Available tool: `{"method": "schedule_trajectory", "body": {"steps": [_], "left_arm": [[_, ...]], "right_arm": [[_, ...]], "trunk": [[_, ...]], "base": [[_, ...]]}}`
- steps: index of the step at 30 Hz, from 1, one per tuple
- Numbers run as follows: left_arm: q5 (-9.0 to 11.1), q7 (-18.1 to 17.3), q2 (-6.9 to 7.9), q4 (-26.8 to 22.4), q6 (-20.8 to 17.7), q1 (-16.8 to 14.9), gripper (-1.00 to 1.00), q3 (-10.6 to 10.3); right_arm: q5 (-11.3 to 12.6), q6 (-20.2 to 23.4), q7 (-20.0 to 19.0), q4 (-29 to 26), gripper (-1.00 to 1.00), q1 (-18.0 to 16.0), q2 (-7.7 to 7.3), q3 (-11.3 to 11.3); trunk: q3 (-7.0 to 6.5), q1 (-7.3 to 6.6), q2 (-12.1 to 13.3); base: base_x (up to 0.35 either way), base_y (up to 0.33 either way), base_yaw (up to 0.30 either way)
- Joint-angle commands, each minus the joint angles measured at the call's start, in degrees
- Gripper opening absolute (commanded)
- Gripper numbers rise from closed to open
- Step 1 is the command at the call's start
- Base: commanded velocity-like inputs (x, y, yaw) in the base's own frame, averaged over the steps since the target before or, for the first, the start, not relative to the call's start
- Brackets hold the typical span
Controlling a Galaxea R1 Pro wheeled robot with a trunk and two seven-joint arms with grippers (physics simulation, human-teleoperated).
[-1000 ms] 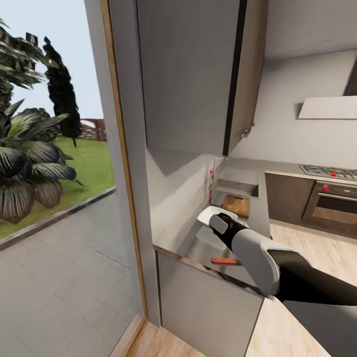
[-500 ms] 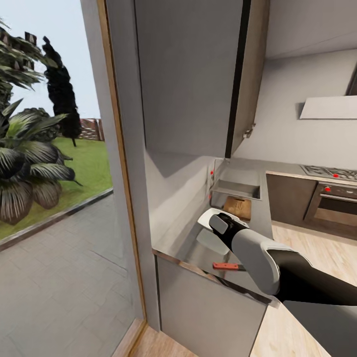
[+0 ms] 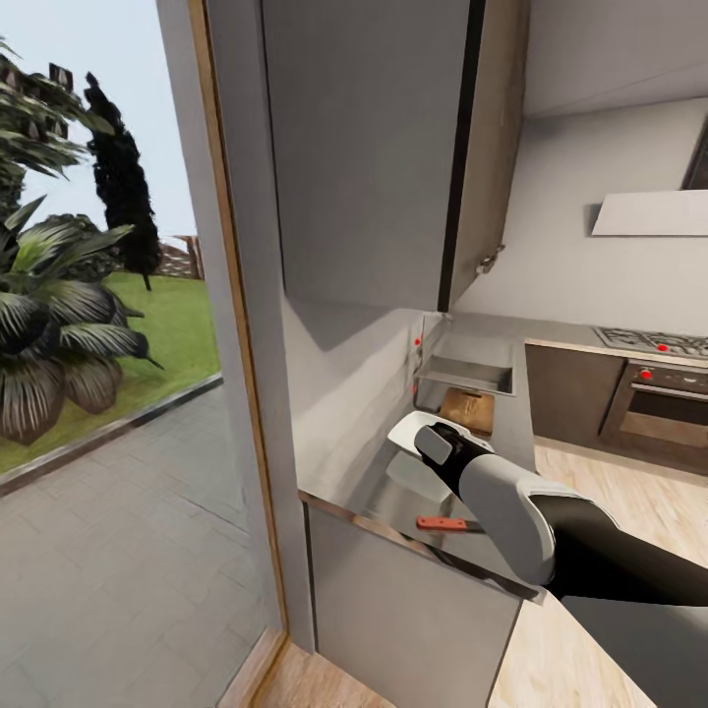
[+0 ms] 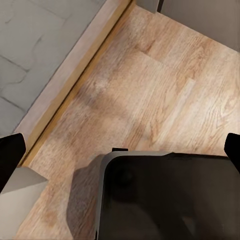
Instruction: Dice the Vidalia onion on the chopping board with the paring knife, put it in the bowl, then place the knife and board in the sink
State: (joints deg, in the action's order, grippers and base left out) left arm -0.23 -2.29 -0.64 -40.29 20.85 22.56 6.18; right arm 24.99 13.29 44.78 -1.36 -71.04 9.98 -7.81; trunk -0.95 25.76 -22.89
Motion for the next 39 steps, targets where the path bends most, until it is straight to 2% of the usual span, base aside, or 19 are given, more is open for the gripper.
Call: {"method": "schedule_trajectory", "body": {"steps": [1,39], "left_arm": [[-0.03,-0.25,-0.06,-0.05,0.07,0.03,1.0,0.23],[-0.04,-0.25,-0.06,0.3,0.07,0.03,1.0,0.23]], "right_arm": [[-0.55,0.6,0.22,-0.14,1.0,0.02,0.02,-0.45],[-0.47,0.62,0.14,-0.14,1.0,0.46,0.02,-0.45]], "trunk": [[0.01,0.02,-0.03],[1.19,0.02,-0.03]], "base": [[-0.006,-0.006,0.0],[-0.017,0.0,0.0]]}}
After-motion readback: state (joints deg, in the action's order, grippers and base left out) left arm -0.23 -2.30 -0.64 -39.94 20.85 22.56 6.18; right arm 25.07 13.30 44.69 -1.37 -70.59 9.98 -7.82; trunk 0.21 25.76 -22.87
